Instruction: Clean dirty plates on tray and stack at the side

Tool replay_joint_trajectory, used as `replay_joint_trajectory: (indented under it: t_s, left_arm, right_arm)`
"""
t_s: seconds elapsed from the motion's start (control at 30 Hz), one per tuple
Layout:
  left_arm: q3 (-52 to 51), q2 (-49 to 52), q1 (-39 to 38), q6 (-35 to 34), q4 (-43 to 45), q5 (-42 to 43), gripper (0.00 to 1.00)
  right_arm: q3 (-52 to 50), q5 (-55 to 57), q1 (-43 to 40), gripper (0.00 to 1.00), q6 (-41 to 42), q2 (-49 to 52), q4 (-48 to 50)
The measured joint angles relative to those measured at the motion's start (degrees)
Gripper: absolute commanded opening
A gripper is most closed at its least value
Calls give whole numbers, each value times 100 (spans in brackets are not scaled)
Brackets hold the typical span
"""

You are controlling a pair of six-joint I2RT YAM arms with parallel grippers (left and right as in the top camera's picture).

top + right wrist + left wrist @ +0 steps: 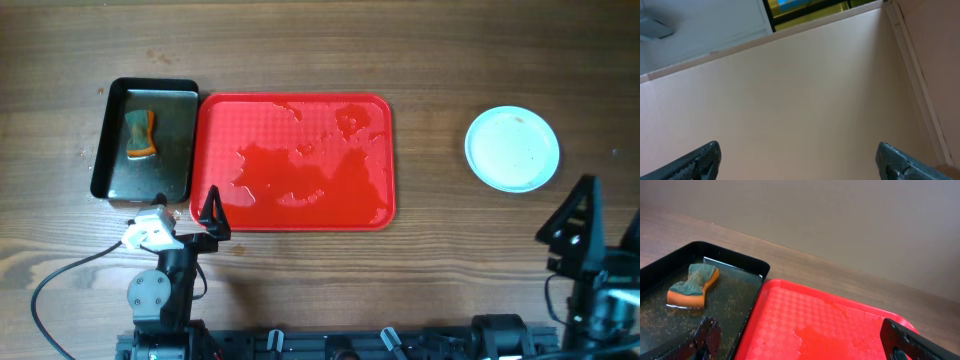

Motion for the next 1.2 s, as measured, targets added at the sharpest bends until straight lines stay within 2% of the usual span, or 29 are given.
replay_joint_trajectory:
  t_s: [0.13, 0.23, 0.4, 0.67, 0.83, 1.0, 1.2]
  left_arm:
    - [0, 2, 0, -2, 0, 0, 100]
    - [0, 0, 0, 0, 0, 0, 100]
    - [0, 0, 0, 0, 0, 0, 100]
    - [0, 0, 0, 0, 0, 0, 100]
    - [0, 0, 0, 0, 0, 0, 100]
    - [0, 0, 0, 0, 0, 0, 100]
    - [0, 0, 0, -2, -2, 0, 100]
  right_arm:
    - [-898, -273, -105, 100, -2, -490, 553]
    - [-1563, -398, -105, 100, -4, -664, 1342]
    - [-2444, -476, -105, 100, -20, -748, 2605]
    - [-3589, -433, -105, 100, -24, -769, 3866]
    - [-3941, -245, -105, 100, -42, -772, 4089]
    - [-3998, -59, -105, 100, -120, -776, 3753]
    - [-4026, -155, -127, 100, -258, -804, 1840]
